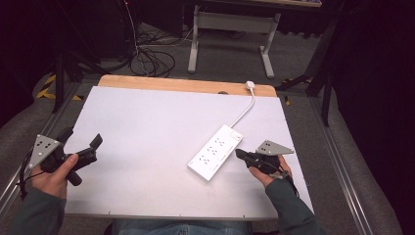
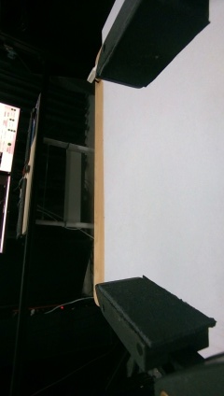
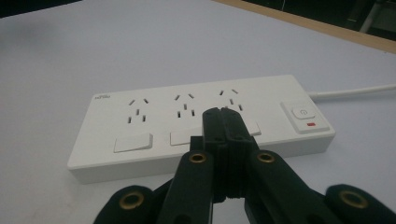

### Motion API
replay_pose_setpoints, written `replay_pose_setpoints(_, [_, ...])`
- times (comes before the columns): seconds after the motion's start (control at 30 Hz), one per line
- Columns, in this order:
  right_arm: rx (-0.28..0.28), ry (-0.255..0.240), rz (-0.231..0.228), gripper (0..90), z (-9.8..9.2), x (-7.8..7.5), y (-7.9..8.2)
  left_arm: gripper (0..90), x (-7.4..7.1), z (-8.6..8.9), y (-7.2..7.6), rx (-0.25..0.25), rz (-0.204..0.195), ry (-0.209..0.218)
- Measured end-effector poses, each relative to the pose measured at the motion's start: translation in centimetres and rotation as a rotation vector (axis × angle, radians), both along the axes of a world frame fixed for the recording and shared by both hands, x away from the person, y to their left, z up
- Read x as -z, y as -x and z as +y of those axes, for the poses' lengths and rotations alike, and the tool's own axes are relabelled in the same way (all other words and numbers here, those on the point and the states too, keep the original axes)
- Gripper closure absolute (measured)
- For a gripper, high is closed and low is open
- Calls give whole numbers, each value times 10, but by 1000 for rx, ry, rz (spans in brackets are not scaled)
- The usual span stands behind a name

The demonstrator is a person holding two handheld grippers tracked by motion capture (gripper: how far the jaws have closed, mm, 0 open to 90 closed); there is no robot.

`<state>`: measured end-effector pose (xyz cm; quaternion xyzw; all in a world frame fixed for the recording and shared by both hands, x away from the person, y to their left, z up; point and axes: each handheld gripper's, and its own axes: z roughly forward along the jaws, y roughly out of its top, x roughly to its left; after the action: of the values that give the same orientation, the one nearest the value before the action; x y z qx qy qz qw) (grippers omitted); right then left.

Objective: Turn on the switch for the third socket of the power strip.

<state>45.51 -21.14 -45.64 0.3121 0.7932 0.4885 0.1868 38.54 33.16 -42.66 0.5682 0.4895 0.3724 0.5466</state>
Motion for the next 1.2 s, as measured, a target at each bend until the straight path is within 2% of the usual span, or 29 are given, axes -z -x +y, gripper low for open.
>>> replay_pose_setpoints(1.2, [-80, 26, 5, 900, 20, 4, -1, 24, 1, 2, 2, -4, 4, -2])
